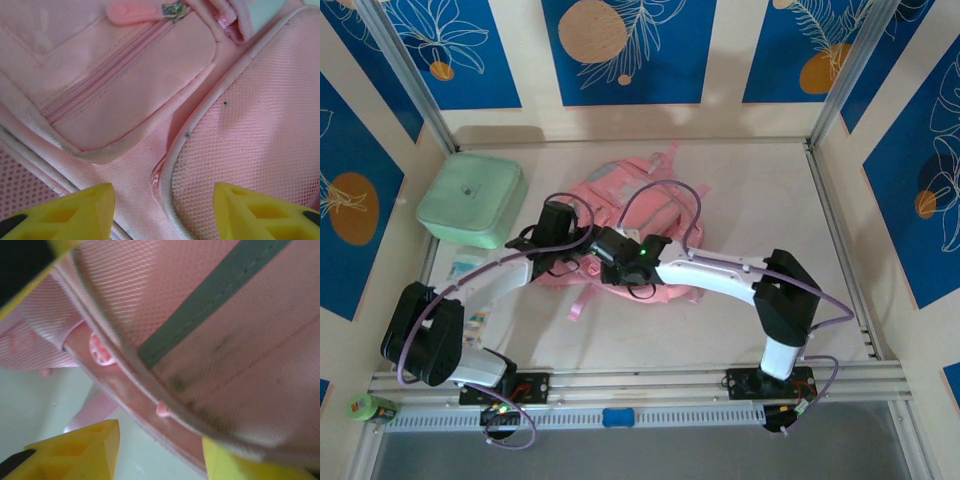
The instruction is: Pack the student bag
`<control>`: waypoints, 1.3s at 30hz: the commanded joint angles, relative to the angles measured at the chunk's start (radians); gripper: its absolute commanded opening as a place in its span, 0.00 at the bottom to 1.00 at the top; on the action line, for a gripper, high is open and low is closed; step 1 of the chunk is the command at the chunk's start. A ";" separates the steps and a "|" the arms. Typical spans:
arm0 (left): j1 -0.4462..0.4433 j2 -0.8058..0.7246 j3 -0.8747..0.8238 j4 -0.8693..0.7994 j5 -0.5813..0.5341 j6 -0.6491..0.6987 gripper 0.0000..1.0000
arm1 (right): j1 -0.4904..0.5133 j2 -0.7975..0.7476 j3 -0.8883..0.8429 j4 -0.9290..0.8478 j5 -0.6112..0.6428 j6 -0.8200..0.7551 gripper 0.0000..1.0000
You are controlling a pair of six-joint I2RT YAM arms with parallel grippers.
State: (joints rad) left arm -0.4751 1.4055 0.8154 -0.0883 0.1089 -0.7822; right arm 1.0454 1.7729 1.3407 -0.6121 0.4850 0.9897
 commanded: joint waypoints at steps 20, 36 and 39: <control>-0.044 0.017 -0.269 0.402 -0.142 -0.361 0.36 | 0.031 0.051 0.019 -0.024 0.195 -0.038 0.03; 0.030 0.138 -0.273 0.317 -0.298 -0.326 0.31 | -0.001 -0.194 -0.178 -0.143 0.276 -0.305 0.00; 0.085 0.157 -0.253 0.335 -0.231 -0.283 0.31 | -0.081 -0.234 -0.226 -0.104 0.195 -0.408 0.00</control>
State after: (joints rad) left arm -0.4736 1.5097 0.5598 0.3290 -0.0517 -1.1282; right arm 1.0275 1.5982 1.1461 -0.6674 0.6865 0.6933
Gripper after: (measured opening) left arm 0.313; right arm 0.053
